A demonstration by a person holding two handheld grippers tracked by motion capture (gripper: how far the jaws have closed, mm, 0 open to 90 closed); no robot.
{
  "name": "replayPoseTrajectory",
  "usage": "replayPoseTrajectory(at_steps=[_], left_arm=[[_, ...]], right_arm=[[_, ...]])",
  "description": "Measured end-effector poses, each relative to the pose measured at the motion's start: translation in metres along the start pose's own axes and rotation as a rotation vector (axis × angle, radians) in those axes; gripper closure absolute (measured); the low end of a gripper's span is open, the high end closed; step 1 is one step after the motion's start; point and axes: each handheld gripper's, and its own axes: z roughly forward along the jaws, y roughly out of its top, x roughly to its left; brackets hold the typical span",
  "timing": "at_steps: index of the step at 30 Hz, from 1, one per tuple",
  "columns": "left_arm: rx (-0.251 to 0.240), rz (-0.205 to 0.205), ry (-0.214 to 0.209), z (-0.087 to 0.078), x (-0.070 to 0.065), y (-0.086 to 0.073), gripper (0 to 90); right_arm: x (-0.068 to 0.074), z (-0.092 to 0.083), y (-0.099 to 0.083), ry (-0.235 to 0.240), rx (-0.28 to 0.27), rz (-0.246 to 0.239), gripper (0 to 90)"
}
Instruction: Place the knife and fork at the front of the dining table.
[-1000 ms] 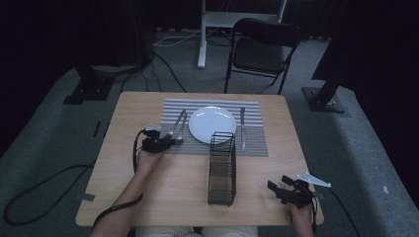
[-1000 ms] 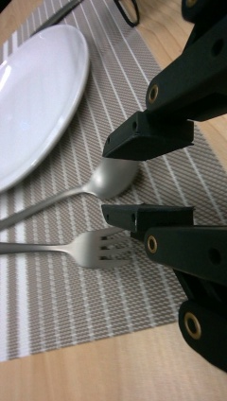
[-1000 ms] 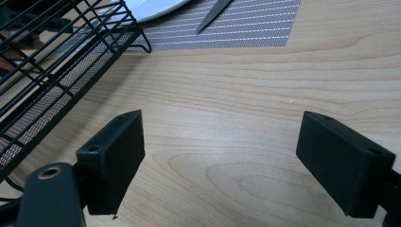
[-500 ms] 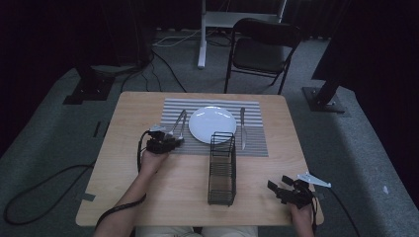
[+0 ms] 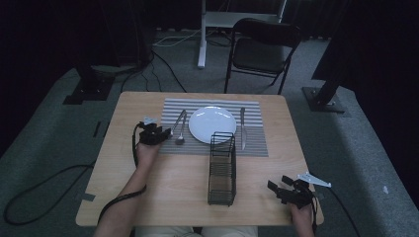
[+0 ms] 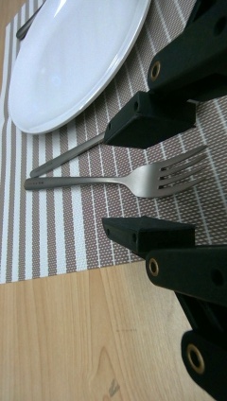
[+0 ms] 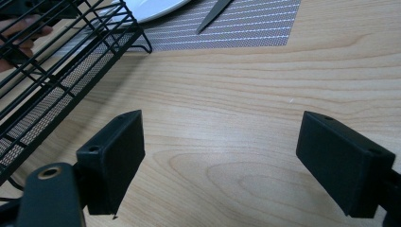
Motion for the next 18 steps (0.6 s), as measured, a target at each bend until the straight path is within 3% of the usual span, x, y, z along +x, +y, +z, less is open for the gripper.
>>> replayPoseTrajectory(at_steps=[2,4,11,16,18], left_arm=[[0.023,0.004,0.028,0.003,-0.002,-0.003,54.1],[0.031,-0.001,0.021,0.004,-0.002,-0.004,54.1],[0.070,0.021,0.054,0.000,-0.007,-0.009,53.8],[0.094,0.038,0.045,-0.005,-0.011,-0.012,62.5],[0.094,0.020,0.037,-0.006,-0.011,-0.013,66.6]], right_arm=[[0.000,0.000,0.000,0.002,0.001,0.000,15.5],[0.000,0.000,0.000,0.002,0.000,-0.001,15.6],[0.001,0.000,0.000,0.000,0.002,-0.004,15.6],[0.001,0.001,0.000,-0.005,0.005,-0.007,15.6],[0.001,0.001,0.000,-0.006,0.006,-0.007,15.6]])
